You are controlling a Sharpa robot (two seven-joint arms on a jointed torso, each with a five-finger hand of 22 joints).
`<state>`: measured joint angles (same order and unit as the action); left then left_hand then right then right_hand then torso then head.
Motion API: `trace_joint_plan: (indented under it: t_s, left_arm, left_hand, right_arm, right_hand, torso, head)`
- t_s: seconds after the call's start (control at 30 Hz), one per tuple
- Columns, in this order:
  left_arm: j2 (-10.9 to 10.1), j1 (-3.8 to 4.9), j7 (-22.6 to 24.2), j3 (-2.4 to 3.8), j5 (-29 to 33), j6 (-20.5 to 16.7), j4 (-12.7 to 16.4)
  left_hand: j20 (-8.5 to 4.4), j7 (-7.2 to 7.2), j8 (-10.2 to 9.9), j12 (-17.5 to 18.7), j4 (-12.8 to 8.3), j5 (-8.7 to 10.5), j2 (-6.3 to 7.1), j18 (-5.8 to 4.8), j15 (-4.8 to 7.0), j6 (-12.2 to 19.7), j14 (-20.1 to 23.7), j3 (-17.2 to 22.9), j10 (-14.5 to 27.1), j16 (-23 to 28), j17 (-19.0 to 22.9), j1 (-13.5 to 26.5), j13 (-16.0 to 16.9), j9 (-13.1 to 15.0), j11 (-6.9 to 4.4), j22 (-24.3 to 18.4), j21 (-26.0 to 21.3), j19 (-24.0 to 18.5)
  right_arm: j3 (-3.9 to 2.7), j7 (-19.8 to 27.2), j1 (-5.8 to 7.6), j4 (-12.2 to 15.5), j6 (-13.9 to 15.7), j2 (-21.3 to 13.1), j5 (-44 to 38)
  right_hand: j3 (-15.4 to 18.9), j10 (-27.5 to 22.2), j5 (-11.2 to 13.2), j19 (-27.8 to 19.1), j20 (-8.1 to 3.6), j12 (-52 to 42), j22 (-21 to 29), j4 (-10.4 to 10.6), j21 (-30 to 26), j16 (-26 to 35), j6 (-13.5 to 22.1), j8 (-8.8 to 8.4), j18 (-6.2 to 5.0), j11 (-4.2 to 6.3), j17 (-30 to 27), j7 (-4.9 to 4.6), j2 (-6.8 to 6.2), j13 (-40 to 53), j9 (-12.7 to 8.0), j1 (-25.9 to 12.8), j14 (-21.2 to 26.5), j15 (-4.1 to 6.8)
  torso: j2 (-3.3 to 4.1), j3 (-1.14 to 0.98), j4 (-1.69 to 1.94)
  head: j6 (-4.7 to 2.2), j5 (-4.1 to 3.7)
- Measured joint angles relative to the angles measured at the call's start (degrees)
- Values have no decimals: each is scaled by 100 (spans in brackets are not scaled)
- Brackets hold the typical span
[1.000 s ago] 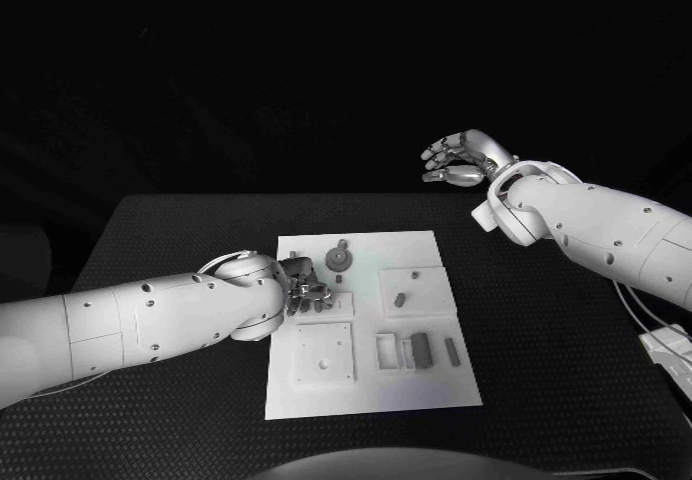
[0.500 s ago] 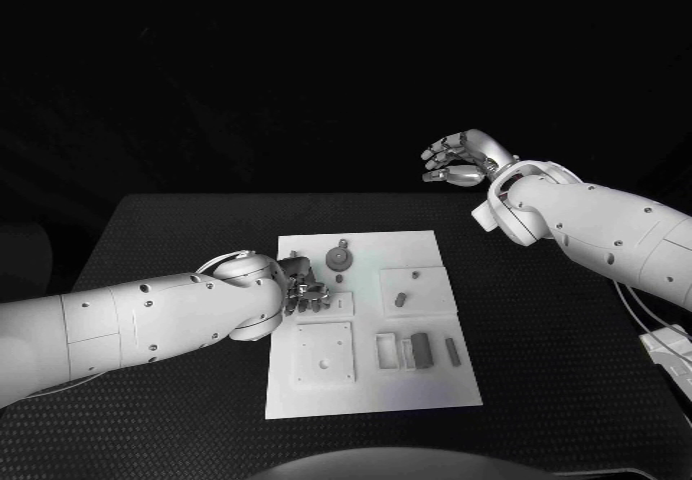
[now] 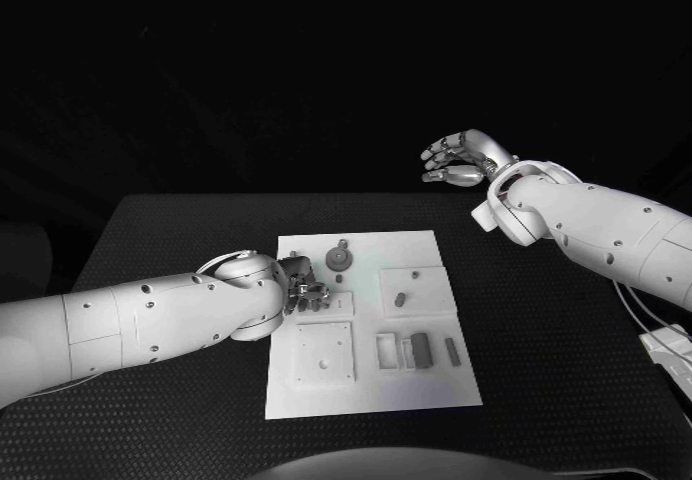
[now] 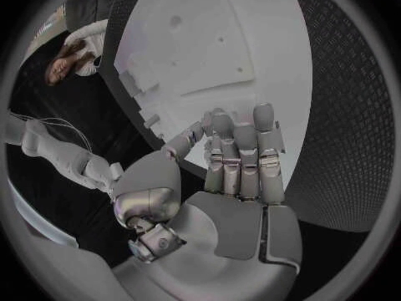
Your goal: Assemble the parts on the task board
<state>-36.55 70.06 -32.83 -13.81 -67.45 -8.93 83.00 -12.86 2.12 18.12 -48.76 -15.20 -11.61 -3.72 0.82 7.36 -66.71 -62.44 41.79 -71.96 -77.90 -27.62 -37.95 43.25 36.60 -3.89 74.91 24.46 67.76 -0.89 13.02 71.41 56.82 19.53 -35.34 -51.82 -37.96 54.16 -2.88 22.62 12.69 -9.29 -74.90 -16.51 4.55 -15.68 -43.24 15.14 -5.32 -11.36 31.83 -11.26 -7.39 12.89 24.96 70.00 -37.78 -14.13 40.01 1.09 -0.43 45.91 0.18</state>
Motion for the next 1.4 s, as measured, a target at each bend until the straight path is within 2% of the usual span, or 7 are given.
trace_joint_plan:
  t_s: [0.33,0.7,0.83,1.4]
  left_arm:
    - [54,-1,-15,0,-33,0,-24]
    - [105,3,-27,3,-91,49,-37]
    - [119,2,-28,3,-120,81,-35]
    - [109,-2,-38,2,-322,136,-50]
  left_hand:
    - [-3,-39,69,-45,0,-85,-14,0,-9,-105,-53,0,-74,-63,-15,14,6,15,-70,0,65,23]
    - [-1,-50,102,-45,0,-85,-15,-1,-9,-116,-55,0,-89,-63,-16,15,7,24,-58,-1,71,26]
    - [-21,-75,101,-67,0,-184,-35,-1,-2,-142,-102,0,-136,-98,-29,35,11,24,-71,-1,111,66]
    - [-13,-76,96,-67,0,-184,-71,-1,-3,-142,-102,0,-145,-103,-28,71,11,23,-80,3,156,75]
  right_arm:
    - [0,3,0,4,-6,1,0]
    - [0,7,0,24,-13,1,0]
    - [0,9,0,22,-16,1,0]
    - [1,13,0,23,-27,-3,0]
  right_hand:
    - [0,0,0,0,0,0,0,0,0,0,0,0,0,0,0,0,0,0,0,0,0,0]
    - [0,0,0,0,0,0,-5,0,0,21,0,0,0,0,0,0,0,0,0,0,0,0]
    - [0,0,0,-21,-21,0,-4,0,0,21,0,0,1,0,0,0,0,-5,0,0,0,0]
    - [0,0,0,-21,-21,0,-3,0,0,21,0,0,1,0,0,0,0,-10,1,0,21,-21]
  torso:
    - [1,-2,1]
    - [2,-3,1]
    - [2,-3,-1]
    - [1,1,2]
  head:
    - [0,-17]
    - [1,-5]
    - [1,-4]
    - [-2,-12]
